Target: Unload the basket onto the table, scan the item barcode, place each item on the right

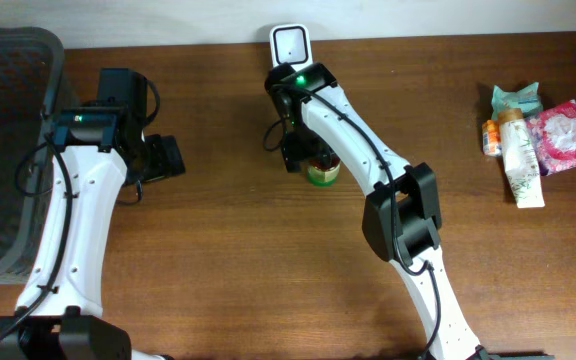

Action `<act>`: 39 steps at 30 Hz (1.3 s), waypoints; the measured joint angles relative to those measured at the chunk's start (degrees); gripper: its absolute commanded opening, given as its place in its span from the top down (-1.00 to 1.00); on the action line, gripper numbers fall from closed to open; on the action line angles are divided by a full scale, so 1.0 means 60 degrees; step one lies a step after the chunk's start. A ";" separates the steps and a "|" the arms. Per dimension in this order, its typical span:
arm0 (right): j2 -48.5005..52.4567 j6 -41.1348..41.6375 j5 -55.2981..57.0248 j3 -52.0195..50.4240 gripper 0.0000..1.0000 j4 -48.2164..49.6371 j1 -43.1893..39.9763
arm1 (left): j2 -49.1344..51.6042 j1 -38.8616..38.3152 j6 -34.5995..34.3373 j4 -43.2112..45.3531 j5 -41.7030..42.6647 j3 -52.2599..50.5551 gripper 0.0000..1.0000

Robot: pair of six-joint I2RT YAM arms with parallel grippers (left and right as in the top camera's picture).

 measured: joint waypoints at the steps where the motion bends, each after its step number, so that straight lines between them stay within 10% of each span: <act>1: 0.0000 -0.0004 0.0000 0.0000 -0.98 0.0000 0.0000 | 0.0000 0.0000 0.0000 -0.0004 0.0000 0.0000 -0.98; 22: -0.3763 -0.0841 0.1060 0.0306 -0.97 -0.0510 -0.0874 | 0.0000 0.0000 0.0000 0.0000 0.0000 0.0000 -0.98; 28: -0.3701 -0.1490 -0.1519 -0.0036 -0.98 -0.0149 -0.2648 | 0.0000 0.0000 0.0000 -0.0004 0.0000 0.0000 -0.98; 31: -0.3679 -0.2178 -0.3330 -0.0703 -0.54 0.0251 -0.3595 | 0.0000 0.0000 0.0000 0.0000 0.0000 0.0000 -0.99; 39: -0.3519 -0.2994 -0.6022 -0.3585 -0.57 0.2138 -0.4284 | 0.0000 0.0000 0.0000 0.0000 0.0000 0.0000 -0.98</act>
